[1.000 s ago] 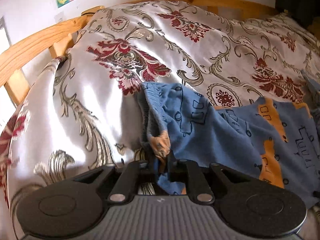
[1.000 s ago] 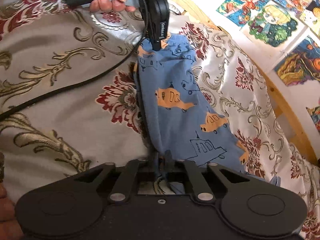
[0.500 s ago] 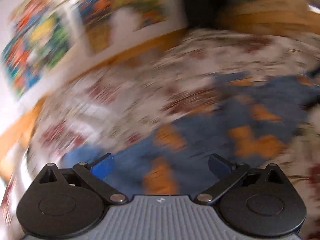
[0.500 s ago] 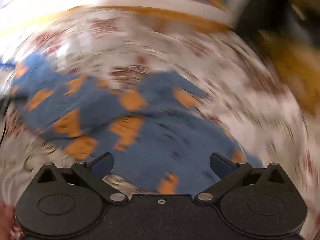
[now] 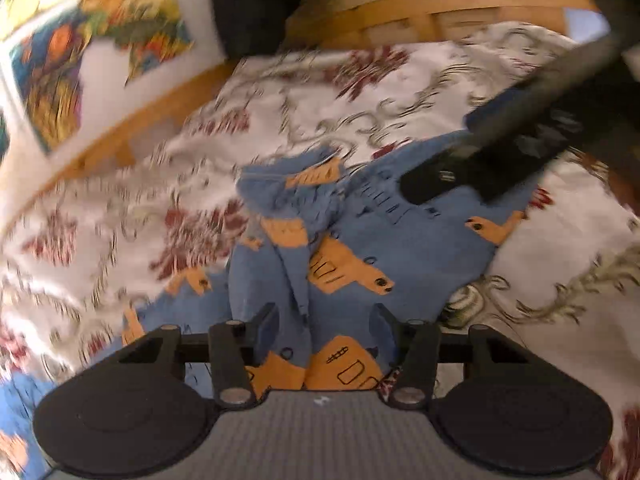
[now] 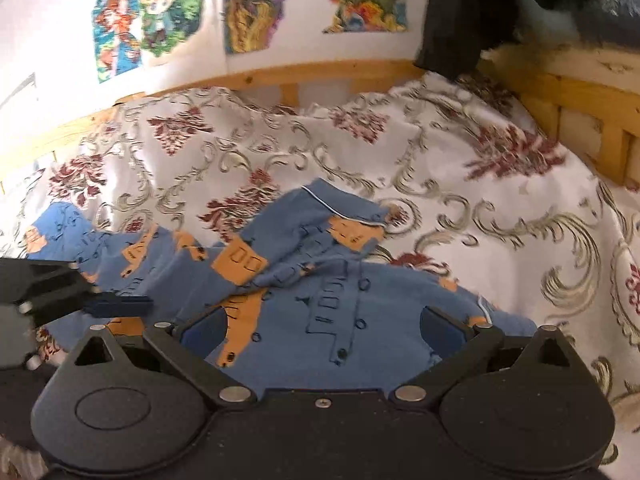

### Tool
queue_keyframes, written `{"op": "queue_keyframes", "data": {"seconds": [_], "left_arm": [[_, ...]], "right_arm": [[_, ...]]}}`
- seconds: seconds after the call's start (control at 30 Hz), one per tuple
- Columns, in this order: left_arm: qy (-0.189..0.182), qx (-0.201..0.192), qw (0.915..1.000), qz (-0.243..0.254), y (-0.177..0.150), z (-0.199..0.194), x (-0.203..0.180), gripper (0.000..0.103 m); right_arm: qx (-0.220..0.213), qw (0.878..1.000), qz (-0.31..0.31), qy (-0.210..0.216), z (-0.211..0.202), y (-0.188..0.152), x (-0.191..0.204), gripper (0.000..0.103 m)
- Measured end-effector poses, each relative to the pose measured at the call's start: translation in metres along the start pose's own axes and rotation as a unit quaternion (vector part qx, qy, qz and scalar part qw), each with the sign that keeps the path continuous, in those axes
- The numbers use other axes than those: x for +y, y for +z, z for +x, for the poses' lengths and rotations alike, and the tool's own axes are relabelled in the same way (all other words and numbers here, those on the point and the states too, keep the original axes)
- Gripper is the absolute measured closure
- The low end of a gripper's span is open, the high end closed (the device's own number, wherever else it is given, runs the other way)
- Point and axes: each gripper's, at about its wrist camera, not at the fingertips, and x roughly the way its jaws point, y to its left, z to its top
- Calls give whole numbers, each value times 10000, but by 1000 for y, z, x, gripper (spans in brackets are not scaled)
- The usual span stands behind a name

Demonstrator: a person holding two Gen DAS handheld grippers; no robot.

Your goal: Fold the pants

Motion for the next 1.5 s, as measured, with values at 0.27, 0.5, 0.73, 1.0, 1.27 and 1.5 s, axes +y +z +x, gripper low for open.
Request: {"op": "queue_keyframes", "data": {"seconds": [0.27, 0.5, 0.73, 1.0, 1.27, 1.5], "left_arm": [[-124, 444, 9974, -551, -3, 21, 24, 89], [-323, 412, 9971, -554, -1, 24, 34, 102], [-454, 365, 9963, -632, -1, 30, 38, 102], [-490, 288, 9967, -585, -3, 31, 36, 102], [-502, 238, 9966, -609, -2, 28, 37, 102], [-420, -107, 9979, -474, 8, 11, 47, 103]], "right_arm": [[-30, 9995, -247, 193, 7, 2, 3, 8], [983, 9941, -259, 378, 83, 76, 5, 48], [2360, 9701, 150, 549, 195, 159, 25, 46], [3573, 9337, 113, -184, 250, 167, 37, 41], [3329, 9410, 221, -559, 258, 170, 36, 99], [1833, 9802, 738, -81, 174, 189, -2, 103]]}}
